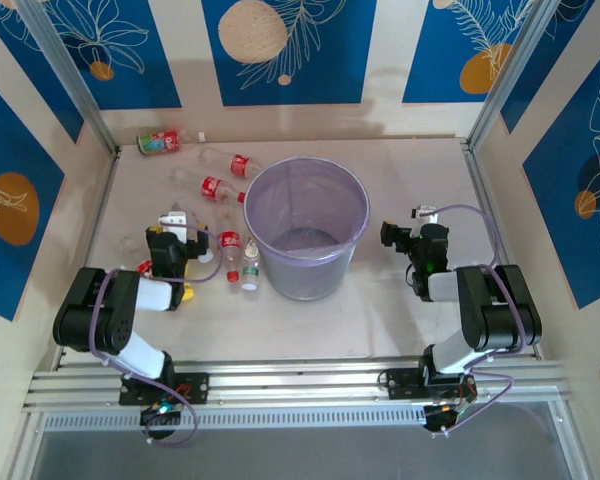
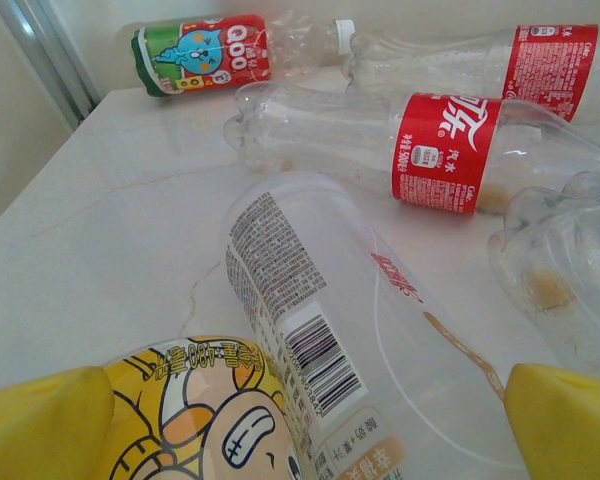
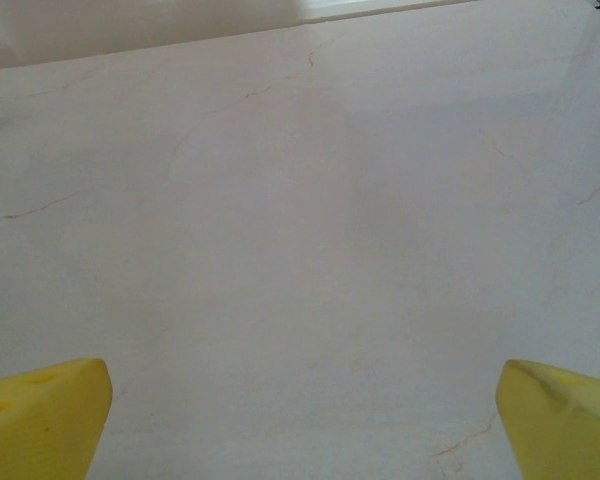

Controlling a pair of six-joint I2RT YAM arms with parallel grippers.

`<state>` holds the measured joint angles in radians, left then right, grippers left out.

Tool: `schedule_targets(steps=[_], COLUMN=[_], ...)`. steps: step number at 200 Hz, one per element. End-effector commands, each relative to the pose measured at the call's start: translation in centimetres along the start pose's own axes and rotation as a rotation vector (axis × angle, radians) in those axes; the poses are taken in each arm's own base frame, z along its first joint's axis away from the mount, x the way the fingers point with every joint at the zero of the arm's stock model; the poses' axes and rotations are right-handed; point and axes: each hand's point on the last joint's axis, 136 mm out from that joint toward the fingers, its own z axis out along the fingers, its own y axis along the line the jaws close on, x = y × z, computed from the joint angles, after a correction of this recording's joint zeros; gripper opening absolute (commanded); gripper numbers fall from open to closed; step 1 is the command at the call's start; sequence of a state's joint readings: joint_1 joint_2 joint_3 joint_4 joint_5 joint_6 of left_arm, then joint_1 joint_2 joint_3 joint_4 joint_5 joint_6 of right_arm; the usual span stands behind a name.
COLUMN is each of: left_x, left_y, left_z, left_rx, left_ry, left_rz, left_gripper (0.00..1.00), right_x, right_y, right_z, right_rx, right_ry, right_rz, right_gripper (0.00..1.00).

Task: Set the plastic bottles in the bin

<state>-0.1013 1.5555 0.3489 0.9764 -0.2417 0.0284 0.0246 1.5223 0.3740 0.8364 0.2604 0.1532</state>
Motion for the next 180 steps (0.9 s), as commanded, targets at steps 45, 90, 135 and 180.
schedule_targets(steps=[45, 90, 135, 180], left_x=[-5.0, -4.9, 1.0, 5.5], left_y=[3.3, 5.0, 5.4, 6.8], left_z=[-2.2, -7.8, -12.6, -14.8], left_rx=[-0.144, -0.219, -0.199, -0.261], left_ry=[0.087, 0.398, 0.621, 0.664], left_rz=[-0.058, -0.262, -0.447, -0.619], left_gripper=[1.0, 1.0, 0.94, 0.91], right_x=[-4.9, -4.5, -6.7, -9.5], right_y=[0.4, 1.3, 4.9, 6.9], right_z=[0.0, -2.9, -6.2, -8.0], right_rx=[0.032, 0.097, -0.056, -0.186], right_ry=[0.151, 0.426, 0.509, 0.516], right_rz=[0.033, 0.194, 0.246, 0.289], right_gripper=[0.99, 0.99, 0.99, 1.0])
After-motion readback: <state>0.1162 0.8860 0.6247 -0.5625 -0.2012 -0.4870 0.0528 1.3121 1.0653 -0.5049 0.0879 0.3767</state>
